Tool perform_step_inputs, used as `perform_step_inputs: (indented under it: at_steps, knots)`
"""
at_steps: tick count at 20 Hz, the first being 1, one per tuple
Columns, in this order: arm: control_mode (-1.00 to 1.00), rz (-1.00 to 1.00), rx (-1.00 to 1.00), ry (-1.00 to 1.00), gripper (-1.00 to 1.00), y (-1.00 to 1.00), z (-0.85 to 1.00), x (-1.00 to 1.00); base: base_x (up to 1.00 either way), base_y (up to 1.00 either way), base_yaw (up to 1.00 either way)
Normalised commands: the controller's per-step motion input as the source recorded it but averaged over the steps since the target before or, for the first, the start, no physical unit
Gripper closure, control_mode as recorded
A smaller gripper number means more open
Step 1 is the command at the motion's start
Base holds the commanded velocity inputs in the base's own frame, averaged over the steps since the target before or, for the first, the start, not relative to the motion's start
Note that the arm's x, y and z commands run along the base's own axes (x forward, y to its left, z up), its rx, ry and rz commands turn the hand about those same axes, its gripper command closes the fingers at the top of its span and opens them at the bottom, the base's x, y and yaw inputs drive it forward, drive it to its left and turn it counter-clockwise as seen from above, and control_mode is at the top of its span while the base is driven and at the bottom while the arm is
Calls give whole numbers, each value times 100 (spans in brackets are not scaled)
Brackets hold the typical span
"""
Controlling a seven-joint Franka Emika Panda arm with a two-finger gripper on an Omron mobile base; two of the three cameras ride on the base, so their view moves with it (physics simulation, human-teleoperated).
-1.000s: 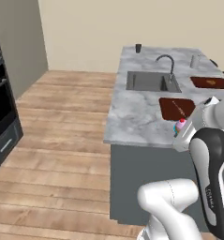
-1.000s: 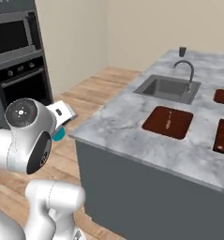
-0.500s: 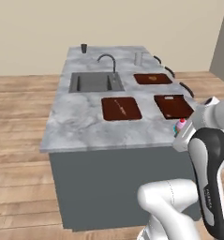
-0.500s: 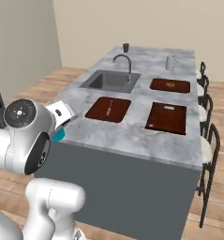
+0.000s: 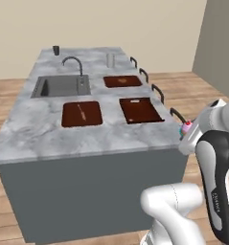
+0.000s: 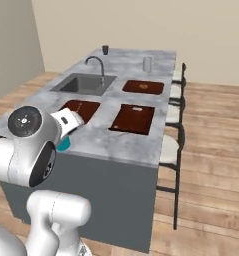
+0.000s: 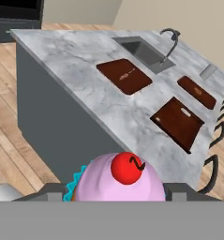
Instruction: Take the cake and cupcake from the fridge and place them on the empty tray on the dining counter.
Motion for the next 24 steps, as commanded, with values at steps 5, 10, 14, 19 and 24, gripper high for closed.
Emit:
perform_step_inputs:
  at_steps: [5, 10, 14, 19, 24]
  knots:
    - [100, 0, 0, 0, 100, 0, 0, 0, 37, -13, -9]
    - [100, 0, 0, 0, 100, 0, 0, 0, 70, -26, -6]
    - [100, 0, 0, 0, 100, 0, 0, 0, 76, -39, -2]
    - [100, 0, 0, 0, 100, 0, 0, 0, 87, -32, 0]
    - [100, 0, 0, 0, 100, 0, 0, 0, 100, -24, 0]
